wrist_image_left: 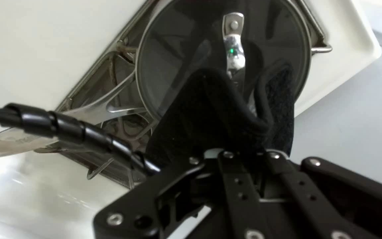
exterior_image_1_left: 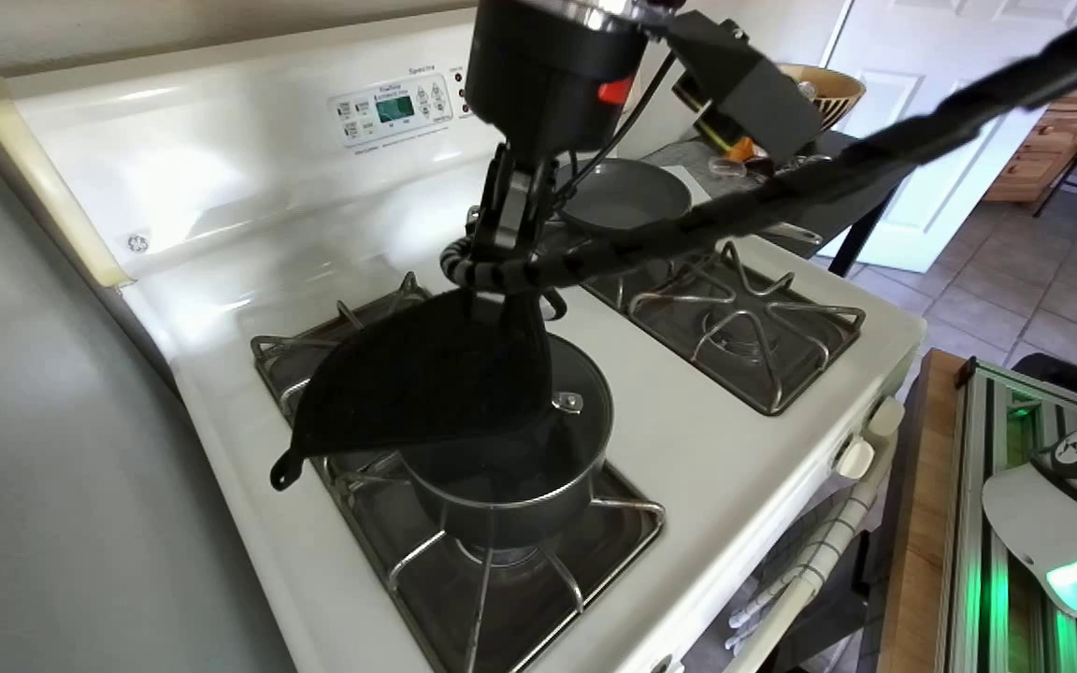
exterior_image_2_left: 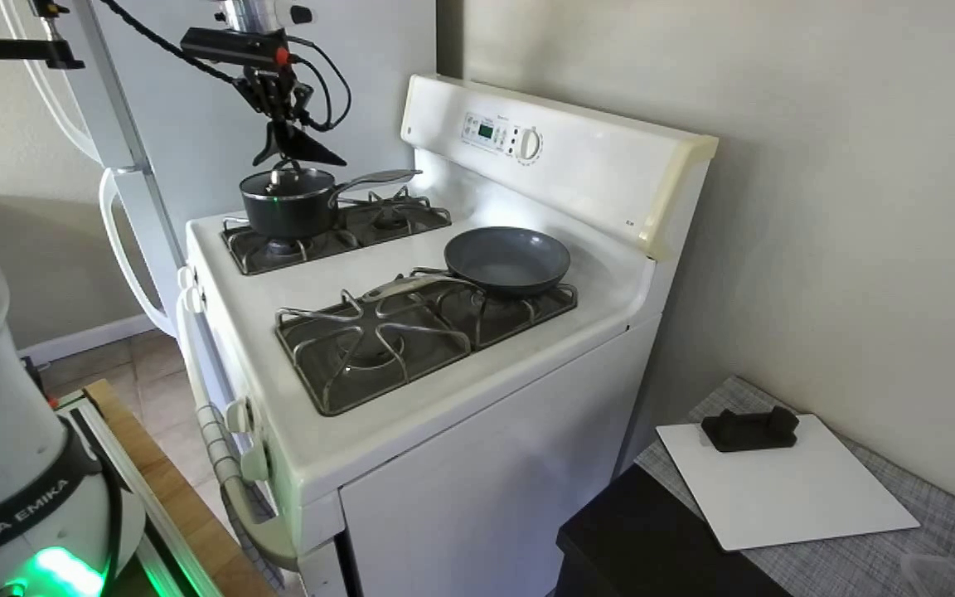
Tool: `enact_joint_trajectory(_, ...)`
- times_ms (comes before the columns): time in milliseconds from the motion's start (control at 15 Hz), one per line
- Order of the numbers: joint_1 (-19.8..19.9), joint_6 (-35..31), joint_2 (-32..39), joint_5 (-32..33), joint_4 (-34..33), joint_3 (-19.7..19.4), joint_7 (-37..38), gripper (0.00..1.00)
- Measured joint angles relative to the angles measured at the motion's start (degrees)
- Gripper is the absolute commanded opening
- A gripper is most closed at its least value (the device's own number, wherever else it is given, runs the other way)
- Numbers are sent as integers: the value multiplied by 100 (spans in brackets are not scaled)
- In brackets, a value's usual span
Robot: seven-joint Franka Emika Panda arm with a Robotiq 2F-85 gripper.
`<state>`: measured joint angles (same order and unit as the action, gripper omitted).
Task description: Use the black pot holder to place the glass lid on the pot.
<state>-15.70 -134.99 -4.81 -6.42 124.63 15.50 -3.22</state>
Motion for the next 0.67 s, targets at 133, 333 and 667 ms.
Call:
enact_joint_trajectory(133,17,0,-262,-11,69,-53,10,1)
enact_joint_trajectory(333,30,1,-768,-22,343,-153,48,1)
enact_joint_trajectory(667,126,180,-1570,-22,1090,-365,333,1)
